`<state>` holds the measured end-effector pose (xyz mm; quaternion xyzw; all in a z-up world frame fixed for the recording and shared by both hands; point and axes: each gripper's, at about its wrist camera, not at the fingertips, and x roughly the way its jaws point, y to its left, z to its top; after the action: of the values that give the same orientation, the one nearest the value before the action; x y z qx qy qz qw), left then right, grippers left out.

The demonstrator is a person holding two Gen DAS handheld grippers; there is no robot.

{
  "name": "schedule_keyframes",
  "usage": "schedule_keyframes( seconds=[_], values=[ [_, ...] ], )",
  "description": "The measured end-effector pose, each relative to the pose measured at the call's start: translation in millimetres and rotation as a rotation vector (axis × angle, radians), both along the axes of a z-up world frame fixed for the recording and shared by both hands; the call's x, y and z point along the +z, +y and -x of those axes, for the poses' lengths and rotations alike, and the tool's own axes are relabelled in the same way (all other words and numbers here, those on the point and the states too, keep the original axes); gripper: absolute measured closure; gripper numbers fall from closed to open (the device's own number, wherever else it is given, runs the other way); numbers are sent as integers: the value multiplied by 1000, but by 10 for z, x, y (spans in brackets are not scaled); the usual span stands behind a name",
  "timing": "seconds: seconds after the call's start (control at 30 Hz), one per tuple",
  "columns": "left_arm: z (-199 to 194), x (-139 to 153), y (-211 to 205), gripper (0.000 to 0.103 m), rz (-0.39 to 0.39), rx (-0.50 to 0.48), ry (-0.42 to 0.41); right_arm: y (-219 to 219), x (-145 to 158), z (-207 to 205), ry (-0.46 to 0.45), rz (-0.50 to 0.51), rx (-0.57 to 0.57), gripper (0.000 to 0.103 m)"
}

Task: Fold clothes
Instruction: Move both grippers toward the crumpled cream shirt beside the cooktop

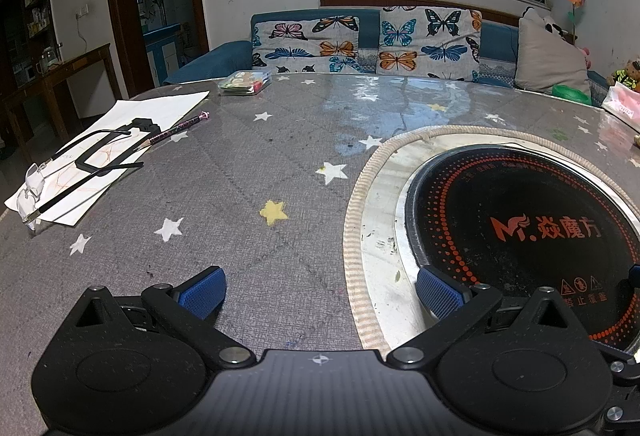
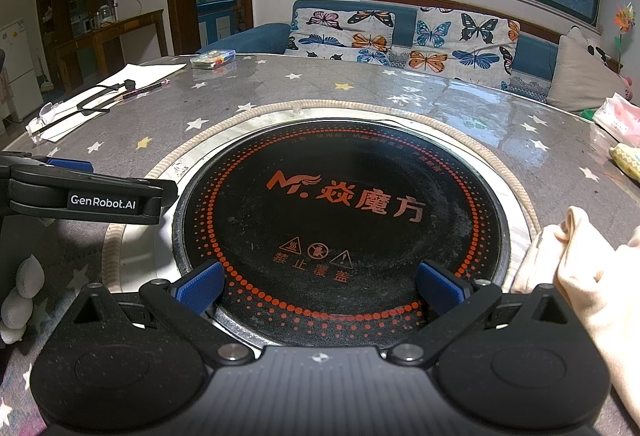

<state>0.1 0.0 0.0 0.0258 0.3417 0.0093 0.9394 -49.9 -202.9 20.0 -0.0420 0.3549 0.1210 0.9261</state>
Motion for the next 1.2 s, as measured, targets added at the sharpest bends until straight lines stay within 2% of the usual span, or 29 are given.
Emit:
schedule_keyframes(
  seconds=[0.33, 0.63, 0.9, 1.2],
  values=[
    [38, 10, -10, 0, -4, -16, 2, 4, 2, 2, 1, -4, 1, 0],
    [110, 32, -92, 0, -43, -26, 12, -53, 73, 106, 8, -16, 5, 0],
    [267, 190, -174, 0, -11, -62, 12, -157, 168, 323, -4, -8, -3, 0],
    [531, 351, -384, 0, 19, -152, 41, -264, 307, 645, -26, -11, -8, 0]
  ],
)
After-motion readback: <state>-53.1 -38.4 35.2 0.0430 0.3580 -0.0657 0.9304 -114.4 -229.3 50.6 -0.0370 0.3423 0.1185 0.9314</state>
